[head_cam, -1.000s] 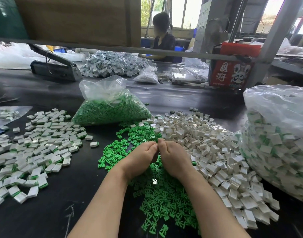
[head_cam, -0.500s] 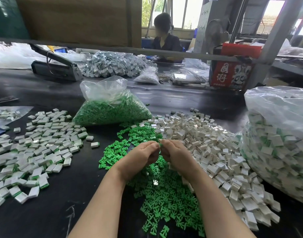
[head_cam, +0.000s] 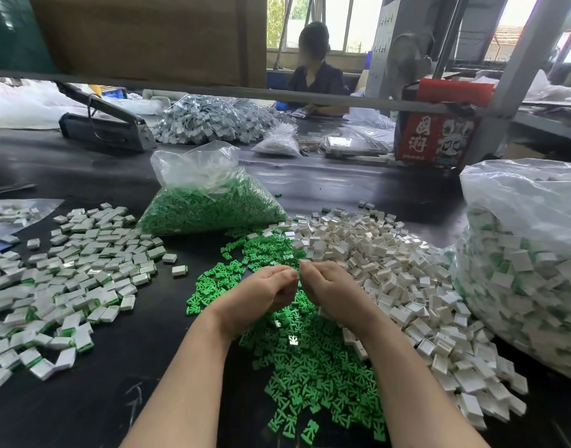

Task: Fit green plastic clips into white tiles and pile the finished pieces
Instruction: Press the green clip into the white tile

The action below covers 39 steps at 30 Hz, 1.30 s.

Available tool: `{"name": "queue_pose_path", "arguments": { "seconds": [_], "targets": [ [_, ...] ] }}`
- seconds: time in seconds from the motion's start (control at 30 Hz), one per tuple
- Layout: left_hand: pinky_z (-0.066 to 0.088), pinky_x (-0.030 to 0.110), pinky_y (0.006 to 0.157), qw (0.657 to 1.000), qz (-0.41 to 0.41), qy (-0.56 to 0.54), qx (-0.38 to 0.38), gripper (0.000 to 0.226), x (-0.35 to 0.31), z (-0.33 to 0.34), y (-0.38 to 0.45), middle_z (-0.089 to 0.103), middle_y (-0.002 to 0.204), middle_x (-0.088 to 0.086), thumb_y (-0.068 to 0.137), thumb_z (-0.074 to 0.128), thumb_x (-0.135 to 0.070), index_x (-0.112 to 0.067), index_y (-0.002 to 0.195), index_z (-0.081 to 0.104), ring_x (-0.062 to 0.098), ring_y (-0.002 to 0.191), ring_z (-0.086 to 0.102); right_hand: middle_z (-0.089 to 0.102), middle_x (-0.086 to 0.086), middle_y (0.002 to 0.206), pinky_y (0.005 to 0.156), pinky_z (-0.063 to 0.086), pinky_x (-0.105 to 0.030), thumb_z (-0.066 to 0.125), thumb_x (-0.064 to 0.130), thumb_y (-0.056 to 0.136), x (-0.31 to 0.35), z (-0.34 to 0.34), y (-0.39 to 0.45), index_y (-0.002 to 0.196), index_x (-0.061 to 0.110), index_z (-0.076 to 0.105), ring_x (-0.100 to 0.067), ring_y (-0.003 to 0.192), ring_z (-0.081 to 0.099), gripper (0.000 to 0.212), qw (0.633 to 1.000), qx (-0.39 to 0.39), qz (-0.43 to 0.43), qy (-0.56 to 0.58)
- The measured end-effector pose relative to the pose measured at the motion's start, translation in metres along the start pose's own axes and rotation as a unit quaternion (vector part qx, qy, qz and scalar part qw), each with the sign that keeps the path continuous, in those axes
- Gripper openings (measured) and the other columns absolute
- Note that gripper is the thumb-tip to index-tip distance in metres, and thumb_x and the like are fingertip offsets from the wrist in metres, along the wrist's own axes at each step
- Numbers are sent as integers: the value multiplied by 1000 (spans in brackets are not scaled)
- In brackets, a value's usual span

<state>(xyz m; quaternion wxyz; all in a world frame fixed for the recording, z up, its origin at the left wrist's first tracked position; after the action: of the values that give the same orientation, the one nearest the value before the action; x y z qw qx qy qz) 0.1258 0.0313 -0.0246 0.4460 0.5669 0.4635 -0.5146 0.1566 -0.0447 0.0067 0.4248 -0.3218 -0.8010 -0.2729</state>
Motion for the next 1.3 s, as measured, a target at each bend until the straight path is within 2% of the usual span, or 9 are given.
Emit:
{"name": "queue_pose_path", "arguments": {
  "seconds": [0.27, 0.4, 0.6, 0.73, 0.83, 0.93, 1.03, 1.2, 1.3],
  "targets": [
    [27, 15, 48, 999, -3, -33, 36, 32, 0, 3, -1, 34, 58, -10, 97, 43, -35, -26, 66, 44, 10, 52, 24, 36, 11, 49, 46, 26, -21, 38, 17, 105, 0, 2, -3, 61, 17, 40, -5, 44, 29, 44, 997, 23, 20, 74],
    [27, 16, 46, 999, -6, -49, 11, 34, 3, 3, 2, 35, 58, -10, 98, 42, -35, -28, 65, 47, 8, 51, 26, 36, 3, 54, 53, 26, -32, 39, 20, 105, 0, -3, 0, 64, 13, 43, -10, 49, 29, 42, 999, -22, 16, 24],
    [29, 17, 47, 999, 4, -44, -30, 36, 1, -3, 5, 36, 60, -13, 97, 41, -35, -35, 62, 51, 7, 52, 26, 42, 6, 54, 48, 27, -22, 37, 21, 105, 6, -6, 4, 59, 16, 43, -3, 45, 34, 47, 994, -87, -6, -59],
    [31, 14, 48, 998, -6, -32, -48, 31, 1, 1, 5, 39, 60, -14, 95, 42, -36, -32, 70, 60, 5, 52, 30, 47, 4, 57, 53, 31, -30, 34, 26, 105, 2, -7, 2, 60, 15, 46, -9, 52, 39, 48, 991, -102, 1, -83],
    [42, 29, 71, 997, -16, -14, -70, 42, 2, 2, 6, 52, 78, 7, 96, 43, -36, 2, 99, 59, 20, 72, 44, 51, 5, 59, 56, 33, -33, 32, 31, 105, 0, -6, 1, 58, 22, 44, -11, 56, 45, 50, 986, -110, 8, -121],
    [48, 44, 89, 995, -16, 6, -97, 37, 2, 2, 6, 65, 98, 20, 104, 39, -27, 1, 106, 63, 27, 90, 58, 51, 5, 61, 55, 32, -31, 30, 32, 105, -4, -6, 1, 59, 23, 42, -12, 58, 47, 49, 983, -122, 14, -139],
    [50, 41, 96, 992, -25, 18, -118, 33, 3, 2, 8, 70, 106, 18, 107, 36, -22, -8, 104, 66, 23, 100, 65, 49, 6, 59, 53, 31, -29, 29, 33, 105, -4, -7, 0, 58, 23, 41, -10, 56, 45, 50, 981, -132, 9, -145],
    [51, 24, 83, 992, -25, 19, -122, 33, 3, 3, 10, 73, 97, 3, 107, 36, -20, -11, 101, 67, 11, 92, 67, 47, 9, 56, 52, 27, -28, 28, 36, 105, -4, -6, -1, 55, 26, 40, -8, 53, 43, 52, 979, -132, 5, -153],
    [53, 25, 82, 992, -21, 25, -124, 33, 2, 4, 10, 71, 95, 5, 107, 35, -20, -11, 99, 66, 12, 89, 65, 47, 6, 56, 54, 28, -30, 29, 32, 105, -6, -7, 0, 55, 24, 41, -11, 53, 43, 52, 979, -132, 9, -155]
  ]
}}
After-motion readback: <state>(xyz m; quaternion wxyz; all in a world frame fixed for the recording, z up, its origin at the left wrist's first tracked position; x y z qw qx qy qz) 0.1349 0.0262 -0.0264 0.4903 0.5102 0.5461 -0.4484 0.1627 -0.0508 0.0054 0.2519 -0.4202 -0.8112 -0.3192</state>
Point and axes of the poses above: each hand's wrist, its own y-axis towards the middle knuckle, its own z-axis out of the palm, x = y × z, the point moved 10 cm from there along y, towards the middle knuckle
